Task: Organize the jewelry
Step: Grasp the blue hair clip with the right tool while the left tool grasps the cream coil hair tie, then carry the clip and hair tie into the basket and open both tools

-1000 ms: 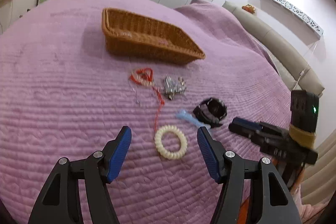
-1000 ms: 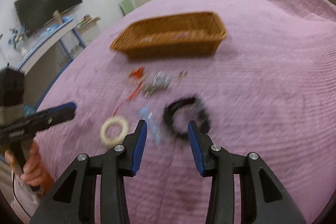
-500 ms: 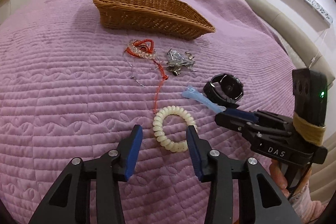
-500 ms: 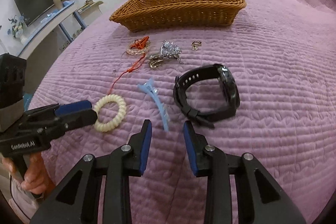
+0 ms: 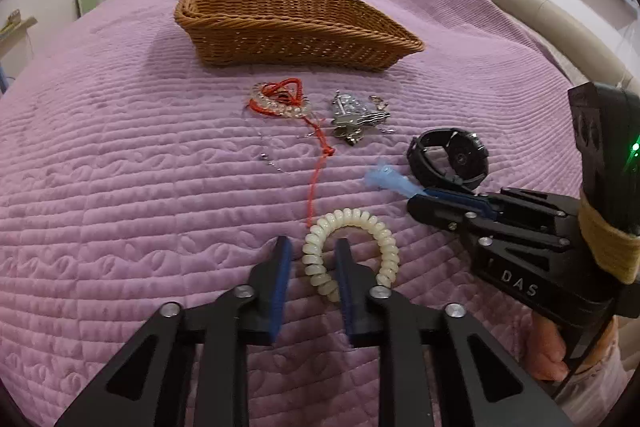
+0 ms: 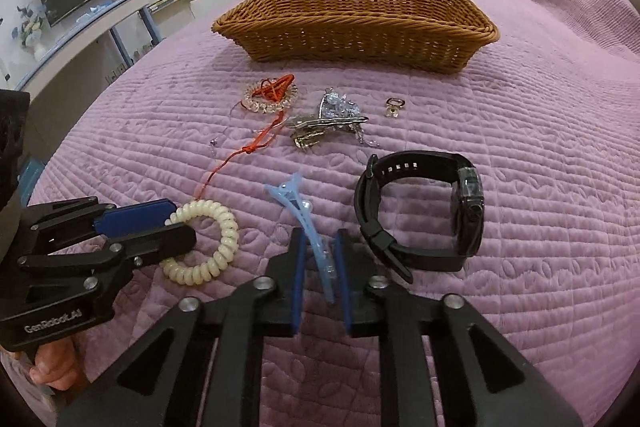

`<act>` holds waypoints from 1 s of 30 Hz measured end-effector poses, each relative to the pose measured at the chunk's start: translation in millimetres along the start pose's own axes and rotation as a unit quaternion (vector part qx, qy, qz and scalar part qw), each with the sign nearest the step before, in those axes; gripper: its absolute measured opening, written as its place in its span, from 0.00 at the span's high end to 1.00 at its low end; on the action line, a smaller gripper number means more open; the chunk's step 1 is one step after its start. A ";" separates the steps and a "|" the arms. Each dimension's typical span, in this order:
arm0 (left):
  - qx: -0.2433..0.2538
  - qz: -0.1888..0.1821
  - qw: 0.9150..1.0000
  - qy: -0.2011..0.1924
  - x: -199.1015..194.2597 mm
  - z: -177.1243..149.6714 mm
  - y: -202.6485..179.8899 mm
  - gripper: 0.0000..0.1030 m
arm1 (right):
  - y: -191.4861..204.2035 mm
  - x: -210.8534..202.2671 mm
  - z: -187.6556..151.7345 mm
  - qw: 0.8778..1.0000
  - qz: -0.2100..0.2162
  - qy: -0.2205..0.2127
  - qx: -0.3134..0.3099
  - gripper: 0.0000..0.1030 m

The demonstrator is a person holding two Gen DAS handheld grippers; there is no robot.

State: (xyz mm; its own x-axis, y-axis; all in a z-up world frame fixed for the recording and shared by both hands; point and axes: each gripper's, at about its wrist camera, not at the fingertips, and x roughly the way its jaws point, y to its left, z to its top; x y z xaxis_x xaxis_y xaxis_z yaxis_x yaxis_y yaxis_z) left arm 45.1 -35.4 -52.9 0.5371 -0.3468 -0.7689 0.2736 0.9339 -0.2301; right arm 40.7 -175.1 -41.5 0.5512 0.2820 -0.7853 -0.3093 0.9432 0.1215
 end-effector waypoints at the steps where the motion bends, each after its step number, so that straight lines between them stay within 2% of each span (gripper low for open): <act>1: 0.000 0.000 1.000 0.000 -0.5 -0.9 0.7 0.84 | 0.0 -0.1 0.2 1.000 0.000 -0.001 0.000 0.91; 3: 0.004 0.005 1.000 0.000 -3.5 -5.4 -0.2 0.89 | 1.0 -0.4 0.0 1.000 0.002 -0.003 -0.002 0.91; 9: -0.001 0.009 1.000 -0.005 -18.2 -17.6 1.0 0.89 | 4.8 -8.5 -6.4 1.000 0.002 -0.010 -0.013 0.91; 15: -0.009 0.002 1.000 -0.028 -35.1 -12.6 3.0 0.90 | 7.6 -28.2 -7.3 0.999 0.014 -0.025 -0.016 0.91; 20: 0.002 -0.002 0.998 -0.064 -56.2 6.4 -0.6 0.90 | 9.4 -50.7 5.1 0.998 0.018 -0.050 -0.022 0.91; 30: 0.026 0.003 0.991 -0.131 -83.7 76.5 -0.1 0.90 | 5.0 -90.3 76.6 0.991 -0.016 -0.120 -0.056 0.91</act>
State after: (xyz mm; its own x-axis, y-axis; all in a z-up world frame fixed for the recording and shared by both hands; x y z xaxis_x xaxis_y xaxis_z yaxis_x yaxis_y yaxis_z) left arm 61.2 -13.1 57.1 0.7264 -0.3577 -0.5868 0.3066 0.9329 -0.1891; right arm 48.7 -182.4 76.5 0.7260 0.2984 -0.6196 -0.3650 0.9308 0.0206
